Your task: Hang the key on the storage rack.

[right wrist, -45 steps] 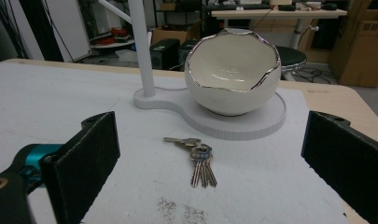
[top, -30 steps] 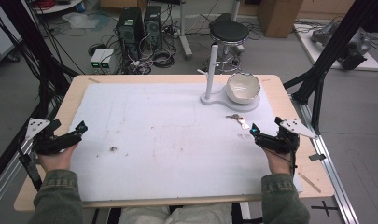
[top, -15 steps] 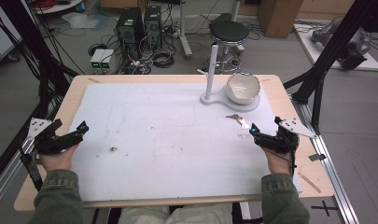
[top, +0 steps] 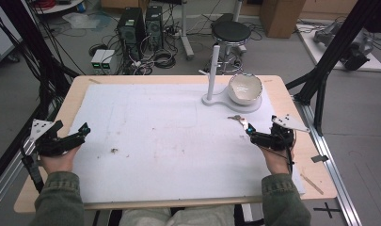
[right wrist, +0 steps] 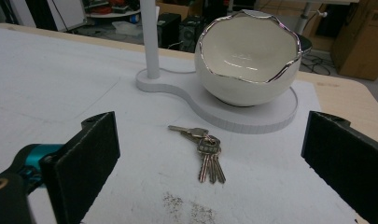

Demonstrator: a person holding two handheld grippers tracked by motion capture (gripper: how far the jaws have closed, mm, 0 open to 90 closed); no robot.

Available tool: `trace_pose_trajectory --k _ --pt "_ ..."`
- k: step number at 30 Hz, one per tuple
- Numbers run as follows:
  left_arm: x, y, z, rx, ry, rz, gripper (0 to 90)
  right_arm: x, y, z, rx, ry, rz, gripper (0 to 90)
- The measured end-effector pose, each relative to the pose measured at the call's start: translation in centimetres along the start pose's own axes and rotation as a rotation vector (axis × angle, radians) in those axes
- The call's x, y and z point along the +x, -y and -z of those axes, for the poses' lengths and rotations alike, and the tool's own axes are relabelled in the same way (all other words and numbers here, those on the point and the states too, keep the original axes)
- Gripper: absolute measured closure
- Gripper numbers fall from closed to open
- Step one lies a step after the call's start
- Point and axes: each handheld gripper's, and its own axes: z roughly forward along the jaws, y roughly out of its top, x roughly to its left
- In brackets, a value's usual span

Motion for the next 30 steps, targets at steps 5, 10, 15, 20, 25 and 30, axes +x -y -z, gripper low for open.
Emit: trace_pose_trajectory --k 5,10,15,20,25,30 --pt "0.0 0.0 0.0 -0.002 -0.005 -0.005 5.3 -0.5 -0.4 -0.2 0.016 -0.005 -0.021 3.2" --pt "0.0 0.0 0.0 -0.002 -0.005 -0.009 5.4 -1.2 -0.9 -0.8 0.049 0.003 -0.032 3.2" --pt "-0.1 0.0 0.0 0.001 -0.007 -0.014 5.4 -1.3 -1.4 -1.5 0.070 0.006 -0.016 3.2" --pt "-0.1 0.1 0.0 -0.008 -0.014 -0.024 5.4 -1.5 -1.7 -1.9 0.090 0.012 -0.003 3.2" --pt "-0.1 0.1 0.0 -0.009 -0.014 -0.023 5.4 -1.9 -2.5 -2.6 0.112 0.006 0.005 3.2" --pt "-0.1 0.1 0.0 -0.009 -0.013 -0.021 5.4 -2.4 -2.9 -3.3 0.143 0.012 0.008 3.2"
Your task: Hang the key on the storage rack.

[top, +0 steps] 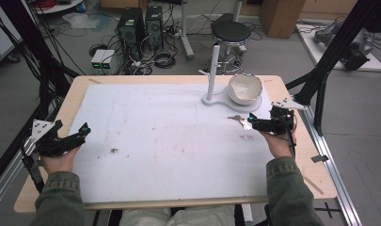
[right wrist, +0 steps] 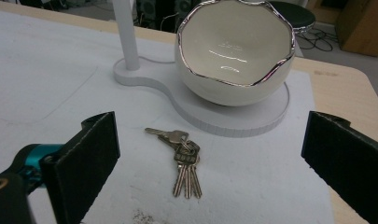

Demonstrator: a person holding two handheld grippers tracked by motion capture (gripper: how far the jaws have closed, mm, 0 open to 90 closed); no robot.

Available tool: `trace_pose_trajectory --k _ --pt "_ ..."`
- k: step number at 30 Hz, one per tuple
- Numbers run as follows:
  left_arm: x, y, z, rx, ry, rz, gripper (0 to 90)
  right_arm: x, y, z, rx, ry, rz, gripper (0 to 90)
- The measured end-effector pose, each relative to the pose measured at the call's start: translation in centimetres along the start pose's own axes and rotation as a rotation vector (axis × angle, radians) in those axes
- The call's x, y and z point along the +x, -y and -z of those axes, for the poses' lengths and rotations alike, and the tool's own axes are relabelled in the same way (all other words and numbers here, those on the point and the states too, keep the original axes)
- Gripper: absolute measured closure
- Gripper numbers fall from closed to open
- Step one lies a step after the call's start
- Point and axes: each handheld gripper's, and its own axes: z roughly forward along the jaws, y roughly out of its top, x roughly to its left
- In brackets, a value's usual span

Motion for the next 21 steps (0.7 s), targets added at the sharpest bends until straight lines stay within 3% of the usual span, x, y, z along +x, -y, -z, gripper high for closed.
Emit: trace_pose_trajectory --k 10,21 --pt "0.1 0.0 0.0 -0.004 -0.001 0.005 5.4 -0.1 -1.0 -1.4 0.054 -0.022 0.025 3.2" --pt "0.2 0.1 -0.1 -0.008 0.006 0.008 5.4 -0.6 -0.9 -3.6 0.136 -0.024 0.033 3.2"
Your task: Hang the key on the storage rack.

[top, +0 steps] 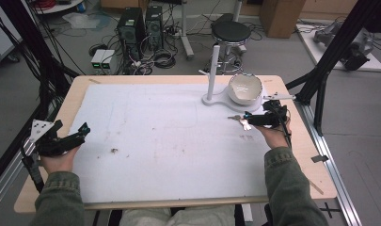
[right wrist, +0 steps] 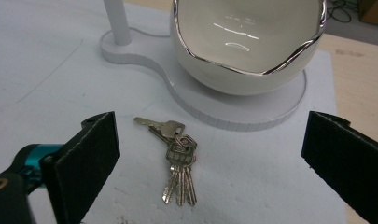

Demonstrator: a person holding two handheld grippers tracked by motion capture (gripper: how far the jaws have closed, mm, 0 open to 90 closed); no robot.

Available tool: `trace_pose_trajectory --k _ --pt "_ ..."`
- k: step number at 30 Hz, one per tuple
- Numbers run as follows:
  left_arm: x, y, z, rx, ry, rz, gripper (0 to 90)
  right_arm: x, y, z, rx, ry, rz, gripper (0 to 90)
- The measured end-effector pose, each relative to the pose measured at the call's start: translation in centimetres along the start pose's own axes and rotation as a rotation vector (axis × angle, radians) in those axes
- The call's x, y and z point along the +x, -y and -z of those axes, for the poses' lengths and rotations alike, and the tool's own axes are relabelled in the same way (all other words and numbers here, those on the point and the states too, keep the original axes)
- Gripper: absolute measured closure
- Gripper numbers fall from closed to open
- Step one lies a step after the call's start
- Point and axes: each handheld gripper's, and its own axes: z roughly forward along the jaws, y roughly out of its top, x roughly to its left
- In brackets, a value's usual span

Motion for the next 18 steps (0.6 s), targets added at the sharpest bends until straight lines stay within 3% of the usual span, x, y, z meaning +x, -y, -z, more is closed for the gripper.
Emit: trace_pose_trajectory --k 12,18 --pt "0.0 0.1 0.0 0.003 0.003 0.006 5.4 -0.2 -0.5 -2.2 0.140 -0.028 0.040 3.2" --pt "0.0 0.1 0.0 0.002 -0.001 0.002 5.4 -0.1 -0.2 -3.3 0.200 -0.029 0.018 3.5"
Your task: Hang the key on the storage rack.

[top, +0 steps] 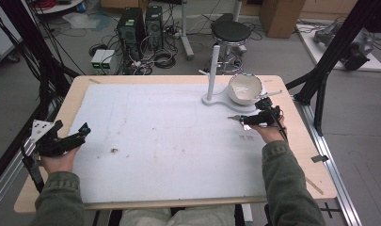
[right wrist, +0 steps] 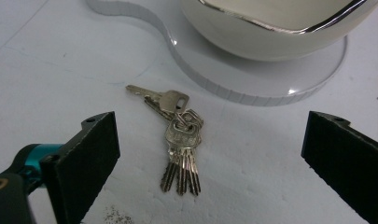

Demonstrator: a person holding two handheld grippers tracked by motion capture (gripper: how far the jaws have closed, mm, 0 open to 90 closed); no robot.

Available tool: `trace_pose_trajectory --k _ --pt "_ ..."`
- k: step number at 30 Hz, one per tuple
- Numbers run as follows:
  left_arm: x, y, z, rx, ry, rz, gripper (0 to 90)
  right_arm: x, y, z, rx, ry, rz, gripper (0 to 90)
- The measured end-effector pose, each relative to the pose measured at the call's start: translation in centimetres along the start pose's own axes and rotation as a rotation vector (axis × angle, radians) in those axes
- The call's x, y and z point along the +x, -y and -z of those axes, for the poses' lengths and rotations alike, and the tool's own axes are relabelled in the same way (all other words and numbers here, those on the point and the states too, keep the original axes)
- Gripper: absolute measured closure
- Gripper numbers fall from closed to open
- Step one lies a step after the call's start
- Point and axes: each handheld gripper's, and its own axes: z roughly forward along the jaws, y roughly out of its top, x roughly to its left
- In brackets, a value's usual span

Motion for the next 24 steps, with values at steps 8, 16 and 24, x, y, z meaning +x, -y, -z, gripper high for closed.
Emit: trace_pose_trajectory --k 8,16,24 --pt "0.0 0.0 0.0 0.004 0.004 0.000 5.4 -0.2 0.2 -1.2 0.086 -0.029 -0.001 12.2" --pt "-0.1 0.1 0.0 0.001 0.001 0.005 5.4 0.4 0.2 -2.2 0.132 -0.024 -0.002 15.4" --pt "0.0 0.1 0.0 0.000 -0.001 0.014 5.4 0.6 0.2 -2.7 0.149 -0.025 -0.013 31.1"
